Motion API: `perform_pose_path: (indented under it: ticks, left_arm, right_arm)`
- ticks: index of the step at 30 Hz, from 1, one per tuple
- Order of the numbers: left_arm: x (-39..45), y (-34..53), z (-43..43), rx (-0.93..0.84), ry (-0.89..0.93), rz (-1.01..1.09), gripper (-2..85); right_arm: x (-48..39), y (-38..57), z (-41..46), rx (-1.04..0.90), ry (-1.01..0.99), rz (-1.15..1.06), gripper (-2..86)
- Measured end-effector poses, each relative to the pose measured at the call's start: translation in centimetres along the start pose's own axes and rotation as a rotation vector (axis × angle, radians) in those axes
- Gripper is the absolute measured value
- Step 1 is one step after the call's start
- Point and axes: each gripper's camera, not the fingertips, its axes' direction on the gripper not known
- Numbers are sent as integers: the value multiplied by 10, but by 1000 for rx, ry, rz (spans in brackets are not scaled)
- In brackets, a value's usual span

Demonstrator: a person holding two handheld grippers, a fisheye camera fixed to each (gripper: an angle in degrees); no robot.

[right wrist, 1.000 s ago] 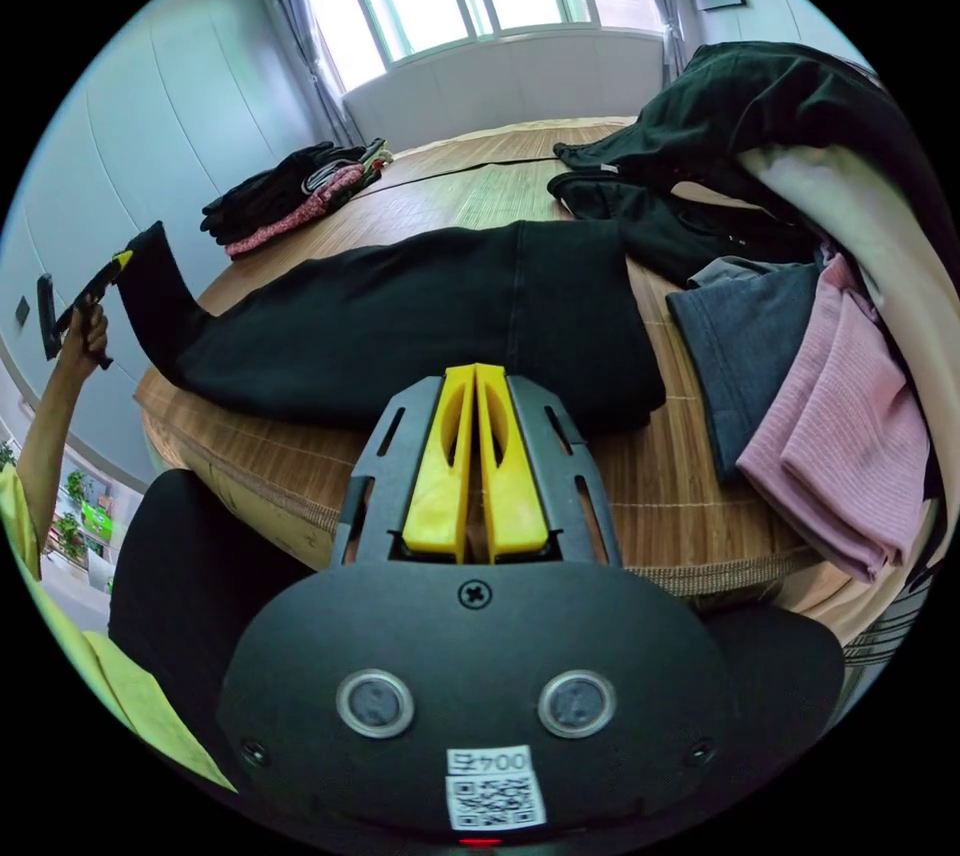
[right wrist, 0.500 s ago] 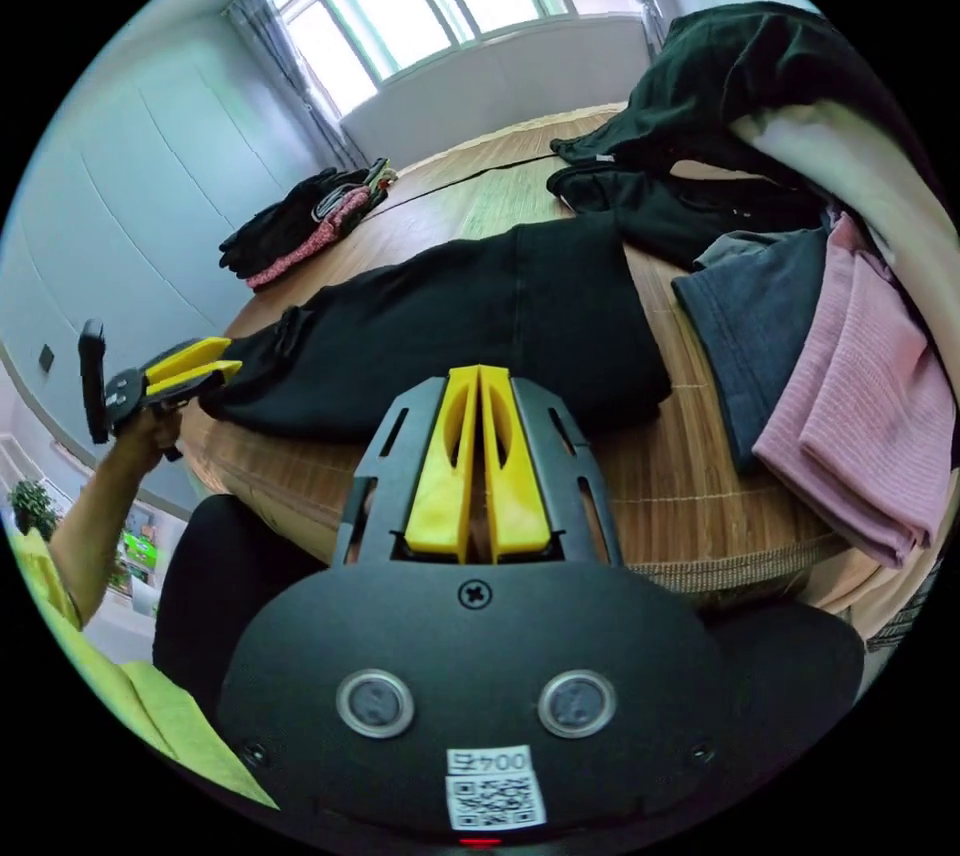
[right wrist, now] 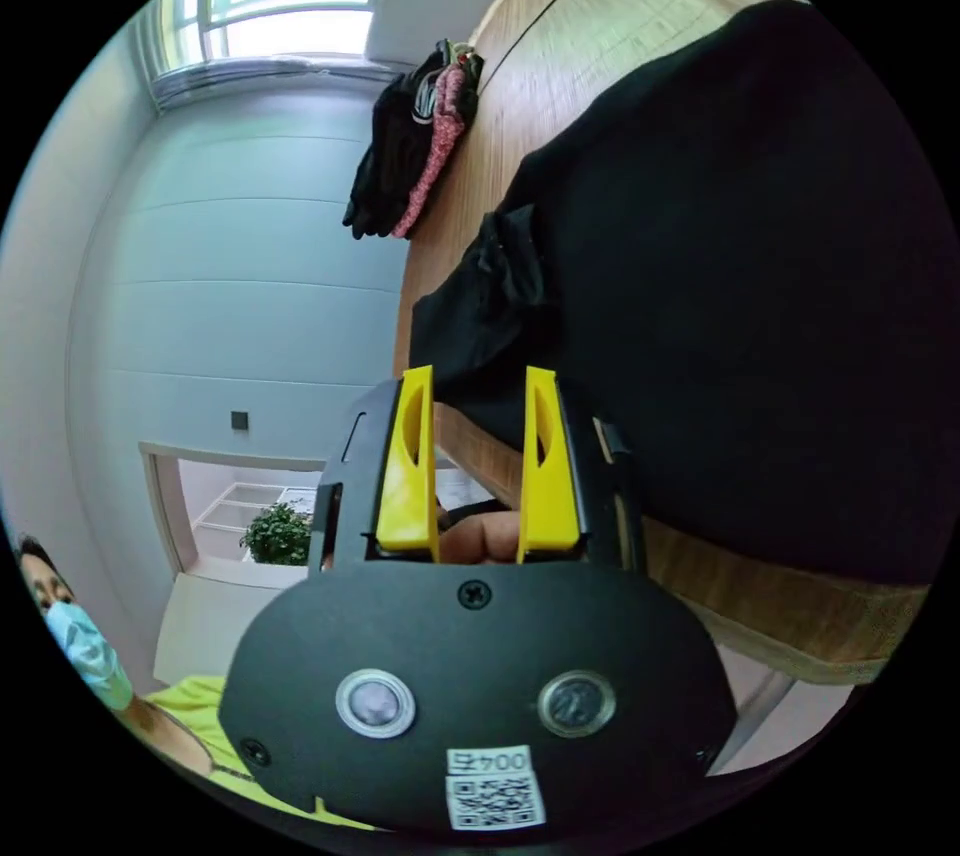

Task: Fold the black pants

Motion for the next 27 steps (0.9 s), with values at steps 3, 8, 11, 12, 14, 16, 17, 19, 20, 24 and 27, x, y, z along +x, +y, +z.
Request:
perform_pose_path:
  ticks: [3, 8, 11, 12, 14, 16, 17, 19, 20, 24, 27]
  left_arm:
    - [-21, -8, -14, 47, 68, -23, 72]
    - [-51, -15, -24, 63, 100, -90, 70]
    - [-63, -19, -26, 61, 126, -107, 69]
    - [-65, -20, -26, 54, 134, -102, 68]
    - [-65, -22, -25, 39, 143, -84, 66]
    - [-61, -25, -23, 22, 137, -46, 64]
    - [-59, -26, -21, 5, 127, -19, 61]
    - [-54, -28, -17, -20, 112, 23, 53]
    - [-49, -30, -15, -29, 94, 61, 46]
    - [-25, -40, -10, 7, -23, 200, 28]
    - [-8, -49, -1, 30, -57, 269, 24]
  right_arm:
    - [2, -13, 28, -26, 21, 46, 137]
    - [12, -24, 45, 30, -53, 120, 130]
    - [8, -36, 60, 19, -45, 113, 126]
    - [6, -42, 67, 16, -40, 110, 123]
    - [3, -50, 78, 5, -19, 107, 104]
    - [-3, -60, 91, -7, -2, 111, 55]
    - [-5, -62, 93, -4, 1, 114, 51]
    - [-36, -69, 94, 29, -3, 51, 42]
    - [-48, -71, 94, 36, 5, 17, 41]
    - [-144, -73, 107, 14, 88, -225, 37]
    - [-194, -74, 124, -24, 125, -300, 36]
